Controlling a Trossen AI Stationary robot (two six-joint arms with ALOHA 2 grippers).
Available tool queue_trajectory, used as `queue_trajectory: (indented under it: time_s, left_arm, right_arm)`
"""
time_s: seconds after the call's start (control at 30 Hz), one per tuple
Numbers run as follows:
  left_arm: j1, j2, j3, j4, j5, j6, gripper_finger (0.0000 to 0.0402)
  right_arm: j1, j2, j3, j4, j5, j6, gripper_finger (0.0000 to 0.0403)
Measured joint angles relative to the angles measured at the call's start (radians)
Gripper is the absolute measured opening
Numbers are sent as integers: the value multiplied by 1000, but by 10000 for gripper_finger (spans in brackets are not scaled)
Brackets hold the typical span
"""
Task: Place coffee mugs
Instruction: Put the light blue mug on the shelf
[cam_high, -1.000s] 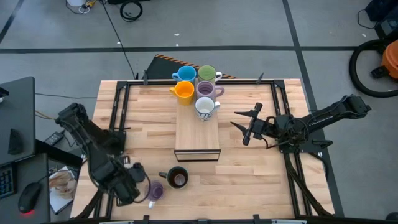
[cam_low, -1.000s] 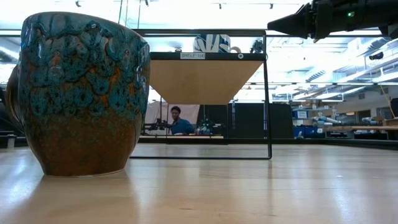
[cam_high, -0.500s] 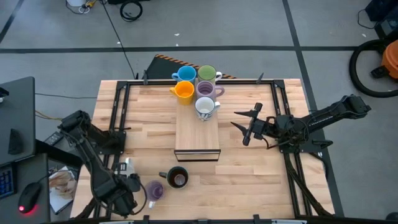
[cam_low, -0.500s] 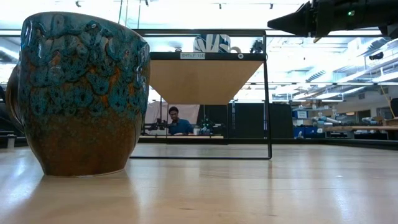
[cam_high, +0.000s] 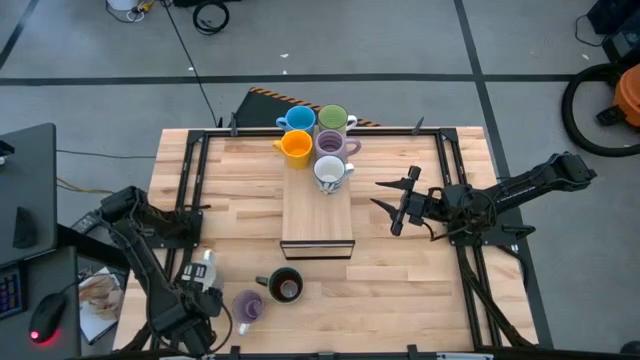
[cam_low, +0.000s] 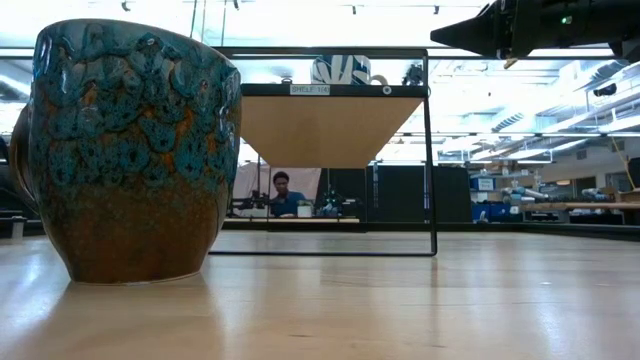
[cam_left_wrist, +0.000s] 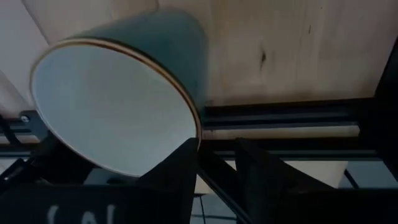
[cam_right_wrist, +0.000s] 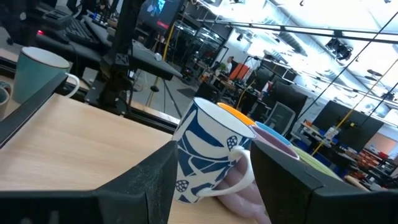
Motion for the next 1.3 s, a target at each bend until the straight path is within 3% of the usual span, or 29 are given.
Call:
queue_trajectory:
  time_s: [0.5, 1.1, 1.3]
  left_arm:
    - [-38, 3, 3, -19, -50, 15, 116]
    - [-76, 2, -137, 29, -98, 25, 114]
    - [-56, 0, -144, 71, -120, 31, 57]
  right_arm:
    - [0, 0, 0, -2, -1, 20, 208]
    - [0, 0, 0, -3, -6, 27, 208]
    - [0, 0, 0, -3, -6, 31, 208]
